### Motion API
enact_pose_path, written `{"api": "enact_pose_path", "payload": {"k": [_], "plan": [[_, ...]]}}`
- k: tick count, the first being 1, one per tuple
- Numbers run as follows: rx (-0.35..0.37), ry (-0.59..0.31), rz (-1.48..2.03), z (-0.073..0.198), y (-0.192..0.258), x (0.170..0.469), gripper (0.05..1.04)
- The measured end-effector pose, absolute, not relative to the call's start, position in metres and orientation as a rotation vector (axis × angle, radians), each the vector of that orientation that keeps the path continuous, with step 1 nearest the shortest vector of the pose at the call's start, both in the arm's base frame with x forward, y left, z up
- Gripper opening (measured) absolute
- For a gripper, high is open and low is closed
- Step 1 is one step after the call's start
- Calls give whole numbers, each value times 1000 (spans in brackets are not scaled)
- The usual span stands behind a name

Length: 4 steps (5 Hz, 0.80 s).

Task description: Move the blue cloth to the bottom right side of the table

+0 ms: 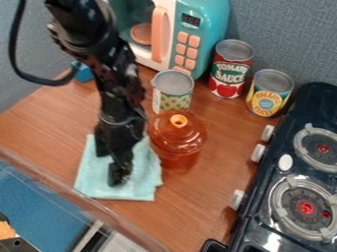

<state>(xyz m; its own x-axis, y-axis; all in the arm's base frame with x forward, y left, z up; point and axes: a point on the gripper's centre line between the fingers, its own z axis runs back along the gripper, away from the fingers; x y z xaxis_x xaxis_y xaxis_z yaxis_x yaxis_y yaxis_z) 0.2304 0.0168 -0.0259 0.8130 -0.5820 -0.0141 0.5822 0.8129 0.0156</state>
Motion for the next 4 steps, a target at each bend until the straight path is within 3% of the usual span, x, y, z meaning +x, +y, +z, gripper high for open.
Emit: {"api": "enact_pose_path", "payload": {"k": [4], "plan": [[-18, -34, -827, -26, -51, 233, 1001]]}}
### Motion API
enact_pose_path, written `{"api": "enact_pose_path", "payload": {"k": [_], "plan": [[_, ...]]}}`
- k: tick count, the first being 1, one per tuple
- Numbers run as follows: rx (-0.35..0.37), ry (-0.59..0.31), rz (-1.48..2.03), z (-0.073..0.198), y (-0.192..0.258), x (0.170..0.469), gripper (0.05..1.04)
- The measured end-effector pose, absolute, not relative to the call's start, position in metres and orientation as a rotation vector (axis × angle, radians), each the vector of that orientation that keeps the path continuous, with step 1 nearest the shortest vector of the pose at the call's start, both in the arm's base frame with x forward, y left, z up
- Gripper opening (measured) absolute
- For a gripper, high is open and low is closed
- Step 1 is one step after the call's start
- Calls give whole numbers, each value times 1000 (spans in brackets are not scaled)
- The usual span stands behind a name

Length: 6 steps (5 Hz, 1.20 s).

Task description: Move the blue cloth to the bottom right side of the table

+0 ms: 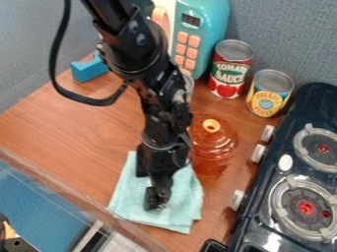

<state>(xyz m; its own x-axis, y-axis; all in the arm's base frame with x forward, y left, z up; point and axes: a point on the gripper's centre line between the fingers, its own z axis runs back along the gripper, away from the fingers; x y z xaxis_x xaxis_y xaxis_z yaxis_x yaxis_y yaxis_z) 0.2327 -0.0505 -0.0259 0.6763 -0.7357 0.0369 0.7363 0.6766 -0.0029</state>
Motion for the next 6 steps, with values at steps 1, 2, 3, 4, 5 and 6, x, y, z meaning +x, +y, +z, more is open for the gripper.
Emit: {"api": "enact_pose_path", "payload": {"k": [1, 2, 3, 4, 5, 6], "plan": [[-30, -43, -842, -26, -55, 236, 1001], [-32, -46, -863, -26, -55, 237, 1001], [-55, -56, -879, -20, -54, 230, 999], [-42, -149, -886, 18, -53, 231, 999], [-40, -226, -862, 51, -55, 235, 999], [-48, -278, -818, 72, -41, 241, 999]]}}
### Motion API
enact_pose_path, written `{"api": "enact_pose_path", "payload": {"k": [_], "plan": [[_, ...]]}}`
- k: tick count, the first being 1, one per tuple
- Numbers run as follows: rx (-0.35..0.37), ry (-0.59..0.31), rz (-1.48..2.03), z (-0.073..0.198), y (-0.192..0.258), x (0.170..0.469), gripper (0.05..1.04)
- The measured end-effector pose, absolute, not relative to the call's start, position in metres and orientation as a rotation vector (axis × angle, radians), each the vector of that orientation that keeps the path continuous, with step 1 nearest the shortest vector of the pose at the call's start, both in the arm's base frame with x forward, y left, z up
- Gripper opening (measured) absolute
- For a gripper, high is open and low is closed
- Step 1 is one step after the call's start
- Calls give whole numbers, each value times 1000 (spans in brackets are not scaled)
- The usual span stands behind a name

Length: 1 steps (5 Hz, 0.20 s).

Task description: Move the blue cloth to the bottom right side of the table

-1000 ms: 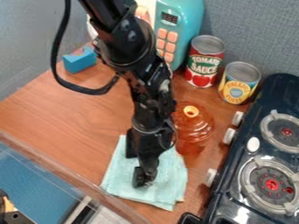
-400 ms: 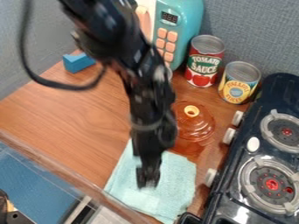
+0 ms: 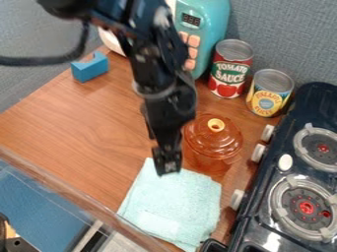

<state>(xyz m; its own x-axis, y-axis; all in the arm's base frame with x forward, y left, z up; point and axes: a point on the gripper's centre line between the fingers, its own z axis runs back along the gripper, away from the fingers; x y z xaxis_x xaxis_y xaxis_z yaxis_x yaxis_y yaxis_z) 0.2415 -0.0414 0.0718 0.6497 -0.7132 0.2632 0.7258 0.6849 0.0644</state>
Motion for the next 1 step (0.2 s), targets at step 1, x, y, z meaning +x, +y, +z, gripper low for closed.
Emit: {"api": "enact_pose_path", "payload": {"k": [1], "plan": [[-59, -303, -801, 84, -26, 250, 999]]}}
